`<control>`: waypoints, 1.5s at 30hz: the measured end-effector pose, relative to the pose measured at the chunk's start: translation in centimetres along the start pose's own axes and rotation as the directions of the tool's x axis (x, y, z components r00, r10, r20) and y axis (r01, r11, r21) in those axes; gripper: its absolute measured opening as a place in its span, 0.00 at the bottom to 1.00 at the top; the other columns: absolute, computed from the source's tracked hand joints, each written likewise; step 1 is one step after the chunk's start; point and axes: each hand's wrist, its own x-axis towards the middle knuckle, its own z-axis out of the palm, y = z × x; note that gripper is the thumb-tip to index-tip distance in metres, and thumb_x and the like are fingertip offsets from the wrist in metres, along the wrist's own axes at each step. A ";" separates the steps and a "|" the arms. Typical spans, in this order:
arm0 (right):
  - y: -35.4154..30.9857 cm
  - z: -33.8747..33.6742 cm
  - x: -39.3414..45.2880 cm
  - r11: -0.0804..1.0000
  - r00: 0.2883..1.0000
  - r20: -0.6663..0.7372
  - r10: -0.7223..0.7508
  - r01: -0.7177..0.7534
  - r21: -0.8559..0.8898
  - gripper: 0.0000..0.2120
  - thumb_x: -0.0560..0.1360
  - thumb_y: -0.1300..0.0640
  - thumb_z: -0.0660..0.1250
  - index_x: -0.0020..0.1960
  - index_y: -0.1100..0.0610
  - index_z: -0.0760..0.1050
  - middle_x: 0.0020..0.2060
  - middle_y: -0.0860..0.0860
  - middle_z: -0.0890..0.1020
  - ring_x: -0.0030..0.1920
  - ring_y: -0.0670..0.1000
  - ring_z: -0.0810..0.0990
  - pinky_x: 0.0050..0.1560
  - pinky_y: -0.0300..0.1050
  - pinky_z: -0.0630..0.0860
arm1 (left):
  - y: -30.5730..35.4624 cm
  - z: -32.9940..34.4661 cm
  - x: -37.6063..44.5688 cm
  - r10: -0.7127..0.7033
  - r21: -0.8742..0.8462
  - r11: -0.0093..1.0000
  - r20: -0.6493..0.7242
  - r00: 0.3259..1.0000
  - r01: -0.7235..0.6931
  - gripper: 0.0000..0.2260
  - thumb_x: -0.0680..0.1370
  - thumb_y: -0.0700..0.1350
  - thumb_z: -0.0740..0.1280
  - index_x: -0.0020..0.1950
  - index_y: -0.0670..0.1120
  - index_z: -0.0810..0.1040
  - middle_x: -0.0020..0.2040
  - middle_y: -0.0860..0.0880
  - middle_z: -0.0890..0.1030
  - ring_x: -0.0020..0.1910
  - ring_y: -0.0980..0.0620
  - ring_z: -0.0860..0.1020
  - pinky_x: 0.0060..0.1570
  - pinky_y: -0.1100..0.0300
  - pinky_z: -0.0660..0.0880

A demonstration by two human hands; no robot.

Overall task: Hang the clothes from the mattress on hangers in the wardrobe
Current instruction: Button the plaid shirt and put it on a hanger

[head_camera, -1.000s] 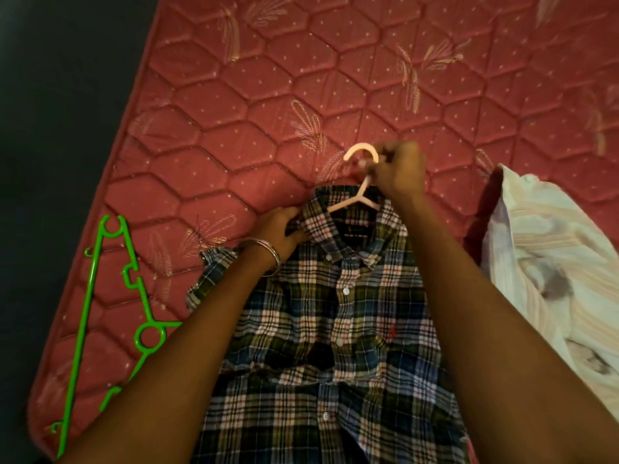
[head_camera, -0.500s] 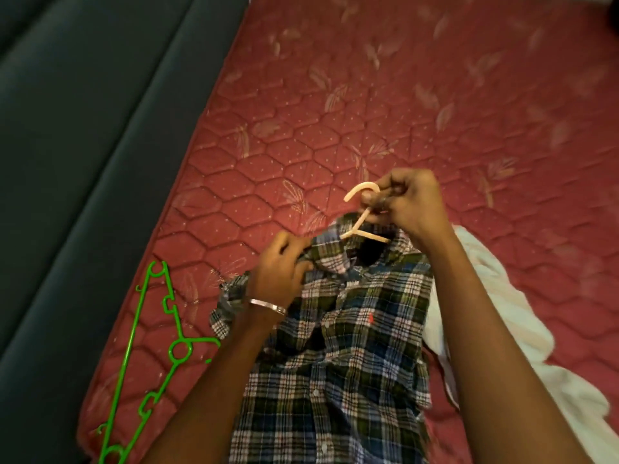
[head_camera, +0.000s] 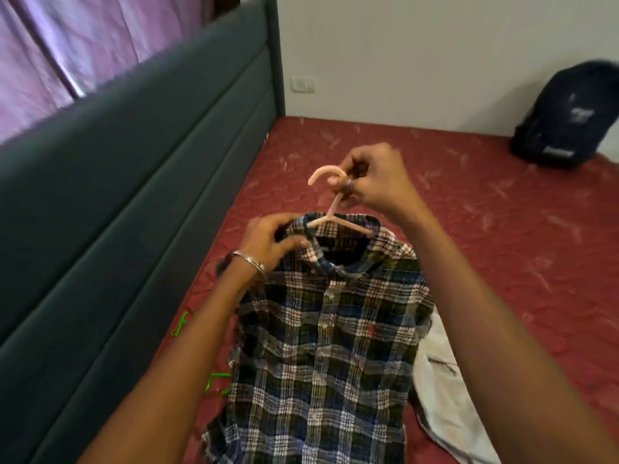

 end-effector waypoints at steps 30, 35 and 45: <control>-2.7 -12.5 -0.8 0.840 0.994 0.076 -0.073 0.102 -0.532 0.23 0.66 0.59 0.78 0.57 0.58 0.74 0.48 0.52 0.78 0.51 0.53 0.77 0.45 0.43 0.70 | 17.2 -15.1 6.7 0.294 0.276 0.939 -0.324 0.899 -0.208 0.10 0.76 0.50 0.66 0.44 0.46 0.85 0.49 0.56 0.80 0.47 0.53 0.78 0.48 0.48 0.78; -2.4 -15.4 -1.3 0.983 0.982 0.099 -0.164 0.171 -0.072 0.05 0.78 0.66 0.63 0.49 0.59 0.76 0.38 0.54 0.80 0.38 0.45 0.79 0.42 0.43 0.77 | 17.7 -15.7 6.4 0.299 0.277 0.934 -0.266 0.916 -0.224 0.10 0.77 0.47 0.64 0.44 0.43 0.82 0.39 0.52 0.80 0.38 0.52 0.77 0.43 0.49 0.79; -4.8 -15.2 0.3 0.910 0.934 -0.333 -0.133 0.248 0.332 0.21 0.80 0.57 0.58 0.29 0.52 0.72 0.27 0.47 0.76 0.30 0.48 0.74 0.31 0.43 0.74 | 20.8 -17.8 5.0 0.208 0.120 0.972 -0.029 0.978 -0.203 0.09 0.79 0.42 0.64 0.45 0.43 0.83 0.38 0.55 0.79 0.33 0.60 0.72 0.34 0.71 0.70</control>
